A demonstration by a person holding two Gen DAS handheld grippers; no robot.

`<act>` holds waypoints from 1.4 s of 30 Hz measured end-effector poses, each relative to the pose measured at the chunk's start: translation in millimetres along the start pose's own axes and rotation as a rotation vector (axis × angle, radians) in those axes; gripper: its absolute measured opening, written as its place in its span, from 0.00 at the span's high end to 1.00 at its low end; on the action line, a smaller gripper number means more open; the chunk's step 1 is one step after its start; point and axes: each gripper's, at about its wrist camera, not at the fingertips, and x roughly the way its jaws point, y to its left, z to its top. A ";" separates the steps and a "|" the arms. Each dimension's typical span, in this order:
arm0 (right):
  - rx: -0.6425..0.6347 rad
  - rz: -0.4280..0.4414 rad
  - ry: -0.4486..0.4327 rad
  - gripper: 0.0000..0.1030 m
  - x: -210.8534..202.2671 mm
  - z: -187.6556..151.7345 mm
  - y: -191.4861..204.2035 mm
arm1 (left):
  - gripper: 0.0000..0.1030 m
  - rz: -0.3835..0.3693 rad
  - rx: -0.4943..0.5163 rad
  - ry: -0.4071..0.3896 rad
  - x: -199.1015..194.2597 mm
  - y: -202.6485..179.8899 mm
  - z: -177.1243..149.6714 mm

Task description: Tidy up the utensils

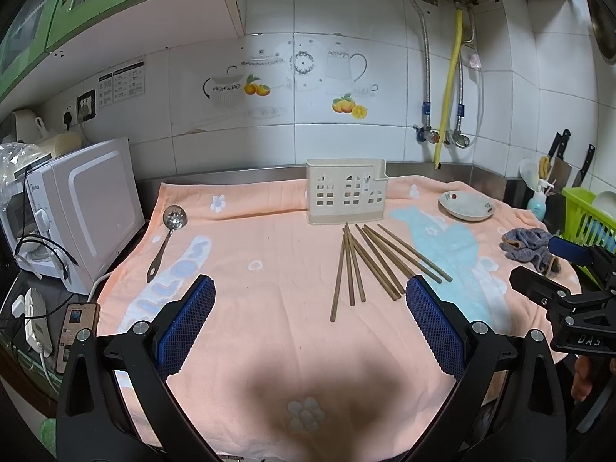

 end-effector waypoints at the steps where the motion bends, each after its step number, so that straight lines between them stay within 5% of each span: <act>1: 0.000 -0.001 0.002 0.06 1.1 0.2 -0.4 | 0.05 0.001 -0.001 0.002 0.6 -0.1 -0.2; 42: 0.012 0.004 0.101 0.06 47.8 -4.7 -5.5 | 0.05 -0.027 -0.017 0.106 46.0 5.3 -2.6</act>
